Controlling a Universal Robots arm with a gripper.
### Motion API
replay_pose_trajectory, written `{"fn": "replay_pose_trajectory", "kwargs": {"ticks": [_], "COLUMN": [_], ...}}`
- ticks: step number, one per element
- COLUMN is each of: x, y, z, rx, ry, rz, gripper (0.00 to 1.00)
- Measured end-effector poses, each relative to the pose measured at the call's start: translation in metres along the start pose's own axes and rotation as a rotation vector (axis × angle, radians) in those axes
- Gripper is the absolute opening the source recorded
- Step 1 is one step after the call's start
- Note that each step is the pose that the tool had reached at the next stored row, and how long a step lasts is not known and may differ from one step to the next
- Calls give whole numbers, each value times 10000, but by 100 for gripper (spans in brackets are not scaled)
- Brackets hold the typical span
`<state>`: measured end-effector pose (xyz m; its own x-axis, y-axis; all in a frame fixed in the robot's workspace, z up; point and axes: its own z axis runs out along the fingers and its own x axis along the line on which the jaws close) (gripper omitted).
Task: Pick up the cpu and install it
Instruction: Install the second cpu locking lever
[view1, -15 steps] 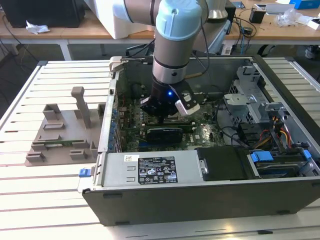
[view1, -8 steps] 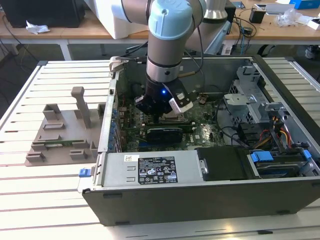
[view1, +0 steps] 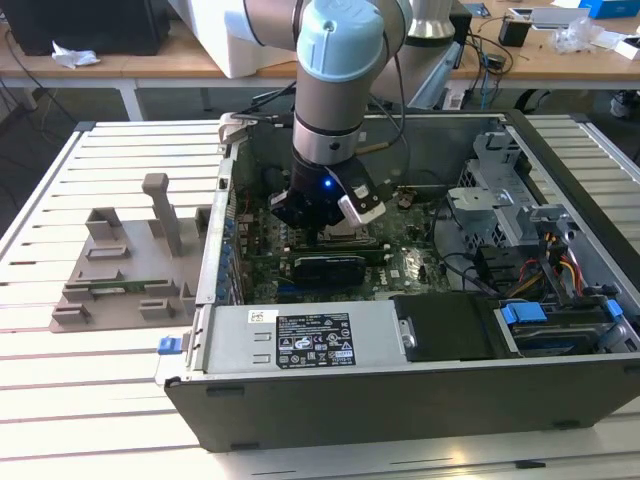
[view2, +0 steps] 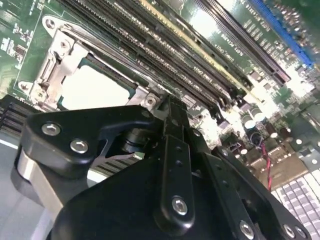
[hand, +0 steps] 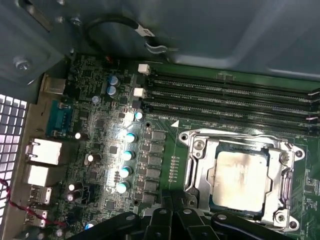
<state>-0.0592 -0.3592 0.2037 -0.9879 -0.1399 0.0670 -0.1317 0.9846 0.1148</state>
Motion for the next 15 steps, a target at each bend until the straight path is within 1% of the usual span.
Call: {"fn": "replay_pose_trajectory", "kwargs": {"ticks": [1,2,4,7,9,10,11,12,13,15], "x": [1,-10,-72,-194,-301,-343,-408,-443,-489,-577], "y": [5,8,16,41,64,72,85,94,107,154], "z": [-42,-60,-64,-69,-74,-76,-78,-78,-78,-79], "rx": [-1,-2,-1,0,2,8,23,39,87,282], "ry": [1,0,15,54,87,102,126,140,159,196], "rz": [-1,-3,0,6,11,12,16,19,24,43], "gripper": [11,11,11,11,11,11,11,11,11,11]}}
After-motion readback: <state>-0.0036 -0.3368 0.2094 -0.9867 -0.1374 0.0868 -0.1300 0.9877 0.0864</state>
